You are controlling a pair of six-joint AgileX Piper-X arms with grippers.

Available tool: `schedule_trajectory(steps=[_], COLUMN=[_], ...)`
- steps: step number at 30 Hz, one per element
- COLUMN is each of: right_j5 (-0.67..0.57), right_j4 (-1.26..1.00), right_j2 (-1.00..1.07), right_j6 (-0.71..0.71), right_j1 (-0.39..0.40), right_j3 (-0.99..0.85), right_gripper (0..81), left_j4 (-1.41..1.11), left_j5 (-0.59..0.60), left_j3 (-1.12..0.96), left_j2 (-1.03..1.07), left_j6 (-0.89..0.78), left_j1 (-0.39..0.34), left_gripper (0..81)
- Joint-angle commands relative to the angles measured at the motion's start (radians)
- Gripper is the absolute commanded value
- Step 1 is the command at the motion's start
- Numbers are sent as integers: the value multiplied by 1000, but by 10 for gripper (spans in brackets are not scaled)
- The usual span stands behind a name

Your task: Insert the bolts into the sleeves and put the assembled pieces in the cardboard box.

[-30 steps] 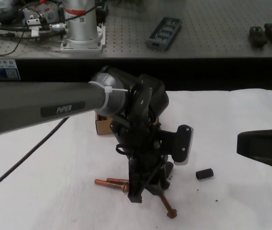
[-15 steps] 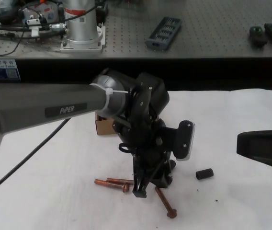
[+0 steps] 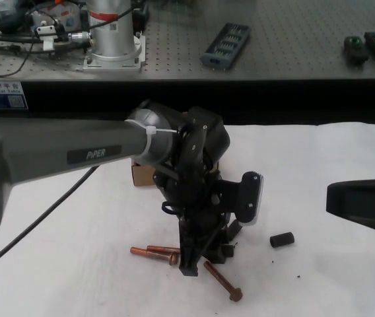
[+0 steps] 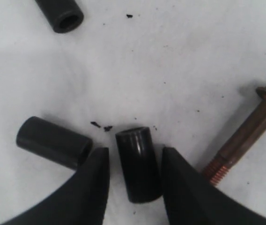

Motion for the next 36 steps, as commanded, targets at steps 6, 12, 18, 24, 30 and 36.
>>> schedule_trajectory(steps=[6,12,18,24,30,36], right_j5=[-12,-12,-5,-5,-5,-5], right_j4=[6,21,20,20,20,20], right_j2=[-7,-7,-7,-7,-7,-7], right_j6=[1,1,1,1,1,1], right_j1=[-5,-5,-5,-5,-5,-5], right_j3=[-3,-3,-3,-3,-3,-3], right_gripper=[43,43,43,43,43,43], left_j4=[18,-8,87,110,182,284], left_j5=[-25,-25,-71,-133,-191,-206], left_j3=[2,0,-5,-5,-5,-5], left_j2=[29,23,23,23,23,23], left_j6=[-203,-384,-330,-525,-613,-605], left_j1=[3,0,-1,-1,-1,-1], left_gripper=[195,115,117,111,76,81])
